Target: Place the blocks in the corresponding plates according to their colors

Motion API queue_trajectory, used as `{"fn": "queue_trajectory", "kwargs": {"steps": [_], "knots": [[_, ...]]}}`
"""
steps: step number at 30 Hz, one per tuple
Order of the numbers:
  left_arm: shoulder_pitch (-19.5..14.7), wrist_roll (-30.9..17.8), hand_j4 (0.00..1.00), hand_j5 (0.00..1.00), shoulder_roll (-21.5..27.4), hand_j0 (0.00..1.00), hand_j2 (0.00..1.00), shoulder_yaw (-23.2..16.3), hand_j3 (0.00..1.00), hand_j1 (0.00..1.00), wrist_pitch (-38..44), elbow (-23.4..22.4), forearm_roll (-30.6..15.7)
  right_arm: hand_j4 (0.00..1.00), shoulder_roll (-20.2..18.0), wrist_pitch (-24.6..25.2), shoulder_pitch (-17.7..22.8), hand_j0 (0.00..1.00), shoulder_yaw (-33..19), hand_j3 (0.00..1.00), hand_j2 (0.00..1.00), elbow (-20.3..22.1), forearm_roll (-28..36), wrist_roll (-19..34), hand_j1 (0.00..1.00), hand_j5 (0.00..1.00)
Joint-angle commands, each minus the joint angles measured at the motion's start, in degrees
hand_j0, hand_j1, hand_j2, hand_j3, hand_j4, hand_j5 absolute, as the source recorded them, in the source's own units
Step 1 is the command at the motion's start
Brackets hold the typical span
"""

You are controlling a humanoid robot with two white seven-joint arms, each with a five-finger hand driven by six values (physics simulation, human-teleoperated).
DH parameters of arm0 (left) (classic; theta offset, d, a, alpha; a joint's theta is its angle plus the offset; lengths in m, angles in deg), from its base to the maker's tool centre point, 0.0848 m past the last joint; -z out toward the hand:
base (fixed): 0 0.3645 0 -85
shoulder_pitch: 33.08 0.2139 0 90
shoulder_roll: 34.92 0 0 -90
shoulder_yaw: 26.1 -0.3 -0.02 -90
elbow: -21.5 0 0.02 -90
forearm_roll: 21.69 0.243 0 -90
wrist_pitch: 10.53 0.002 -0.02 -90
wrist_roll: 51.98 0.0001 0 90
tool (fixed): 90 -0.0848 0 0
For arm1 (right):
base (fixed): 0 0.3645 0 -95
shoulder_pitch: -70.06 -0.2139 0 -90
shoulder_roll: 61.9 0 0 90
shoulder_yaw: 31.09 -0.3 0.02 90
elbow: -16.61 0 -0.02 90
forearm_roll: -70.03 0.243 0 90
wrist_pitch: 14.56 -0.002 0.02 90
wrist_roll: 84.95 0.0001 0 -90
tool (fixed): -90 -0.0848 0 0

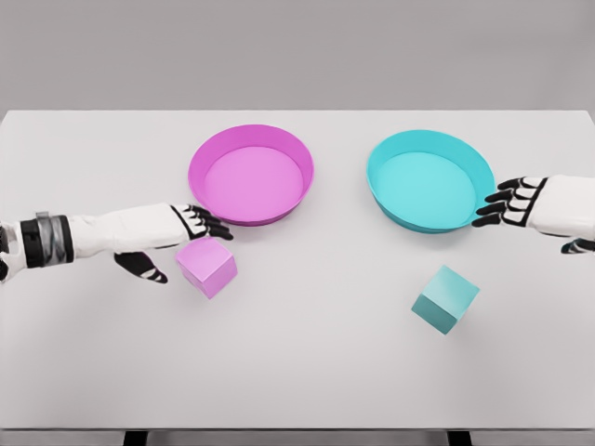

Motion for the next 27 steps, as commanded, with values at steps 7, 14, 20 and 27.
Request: {"fn": "queue_trajectory", "kwargs": {"steps": [7,14,20,27], "knots": [[0.0,0.22,1.0,1.0,-1.16,1.0,1.0,-1.37,1.0,1.0,0.13,-0.06,0.51,1.0,3.11,0.05,0.18,1.0,-0.29,1.0,1.0,1.67,2.69,-0.22,1.0,1.0],[-0.26,0.22,1.0,1.0,-2.04,1.0,1.0,-1.37,1.0,1.0,0.13,-0.15,1.03,1.0,5.65,0.05,1.68,1.0,-0.29,1.0,1.0,1.76,2.69,-0.22,1.0,1.0],[-0.35,0.13,1.0,1.0,-2.74,1.0,1.0,-1.37,1.0,1.0,0.13,-0.24,2.18,1.0,6.89,0.05,2.82,1.0,-0.29,1.0,1.0,1.76,2.69,-0.22,1.0,1.0],[-0.79,0.22,1.0,1.0,-3.0,1.0,1.0,-1.37,1.0,1.0,0.13,-0.15,2.26,1.0,7.06,0.05,4.58,1.0,-0.2,1.0,1.0,1.76,2.69,-0.13,1.0,1.0]]}}
